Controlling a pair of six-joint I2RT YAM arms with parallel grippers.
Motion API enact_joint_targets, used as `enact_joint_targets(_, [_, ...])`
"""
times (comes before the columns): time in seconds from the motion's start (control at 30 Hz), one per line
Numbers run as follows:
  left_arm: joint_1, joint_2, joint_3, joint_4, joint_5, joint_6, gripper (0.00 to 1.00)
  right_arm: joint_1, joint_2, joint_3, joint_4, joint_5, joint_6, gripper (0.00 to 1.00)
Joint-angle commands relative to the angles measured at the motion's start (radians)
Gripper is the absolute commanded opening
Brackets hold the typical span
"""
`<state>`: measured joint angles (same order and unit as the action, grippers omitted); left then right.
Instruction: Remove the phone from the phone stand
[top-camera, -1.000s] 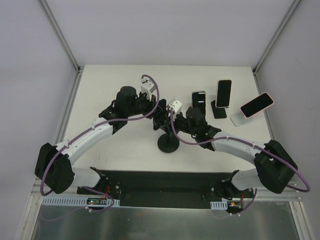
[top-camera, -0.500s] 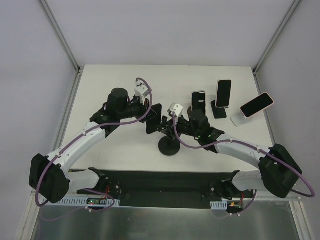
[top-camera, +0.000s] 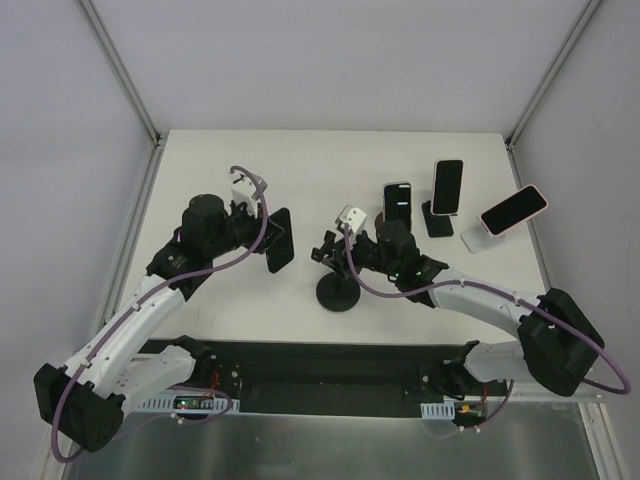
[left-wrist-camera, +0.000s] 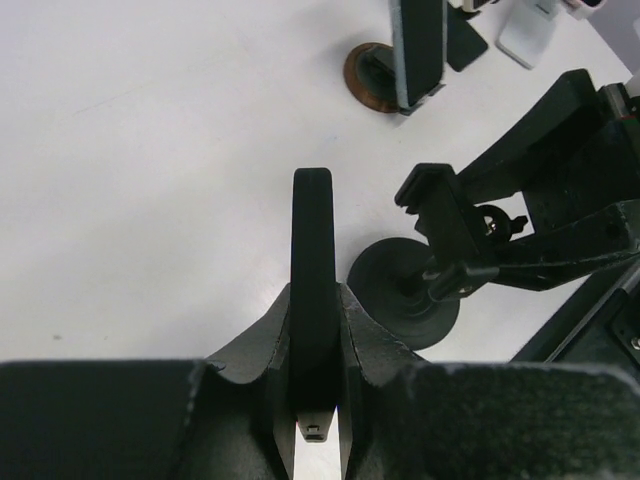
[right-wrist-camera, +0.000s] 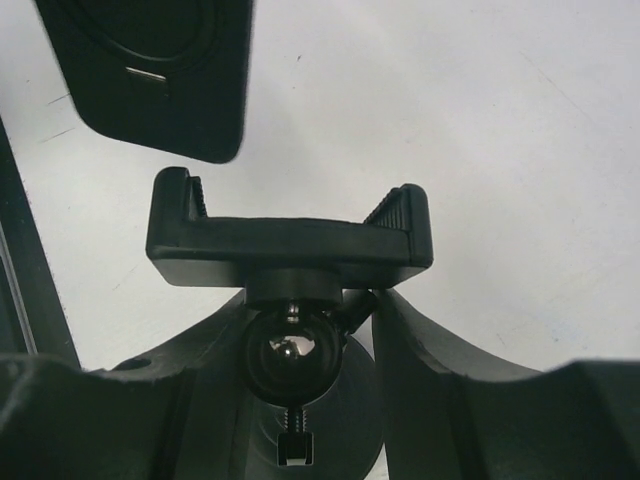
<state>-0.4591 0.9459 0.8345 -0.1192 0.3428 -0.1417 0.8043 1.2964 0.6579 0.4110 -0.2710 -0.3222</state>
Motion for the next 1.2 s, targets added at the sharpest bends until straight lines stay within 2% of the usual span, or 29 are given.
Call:
enact_joint_targets(0.0, [-0.006, -0.082, 0.014, -0.074, -0.203, -0.064, 0.0, 0.003, 0.053, 0.069, 0.001, 0.099, 0.006, 0.01])
enact_joint_targets(0.17, [-0.007, -0.171, 0.015, -0.192, -0.375, -0.116, 0.0, -0.004, 0.159, 0.198, 0.035, 0.185, -0.044, 0.01])
enact_joint_targets(0.3, [-0.007, -0.228, 0.014, -0.302, -0.449, -0.174, 0.0, -0.036, 0.282, 0.385, 0.058, 0.252, -0.066, 0.01])
enact_joint_targets(0.4, [-0.007, -0.268, 0.009, -0.344, -0.459, -0.217, 0.0, -0.079, 0.394, 0.495, 0.069, 0.298, -0.066, 0.01])
enact_joint_targets(0.63, [-0.007, -0.346, -0.034, -0.385, -0.462, -0.274, 0.0, -0.177, 0.671, 0.874, 0.051, 0.372, -0.101, 0.01])
enact_joint_targets(0.8, [-0.006, -0.351, -0.04, -0.395, -0.439, -0.321, 0.0, -0.221, 0.805, 1.026, 0.066, 0.498, -0.15, 0.01])
enact_joint_targets(0.97, [-0.006, -0.349, -0.043, -0.404, -0.438, -0.345, 0.0, -0.257, 0.906, 1.128, 0.072, 0.53, -0.163, 0.03])
enact_joint_targets(1.03, [-0.006, -0.346, -0.041, -0.402, -0.441, -0.348, 0.0, -0.264, 0.934, 1.166, 0.066, 0.538, -0.163, 0.05])
enact_joint_targets(1.13, [-0.006, -0.337, -0.035, -0.404, -0.444, -0.352, 0.0, -0.269, 0.957, 1.194, 0.034, 0.543, -0.153, 0.14])
enact_joint_targets(1.17, [-0.007, -0.334, -0.034, -0.404, -0.444, -0.355, 0.0, -0.272, 0.958, 1.192, 0.031, 0.544, -0.143, 0.24])
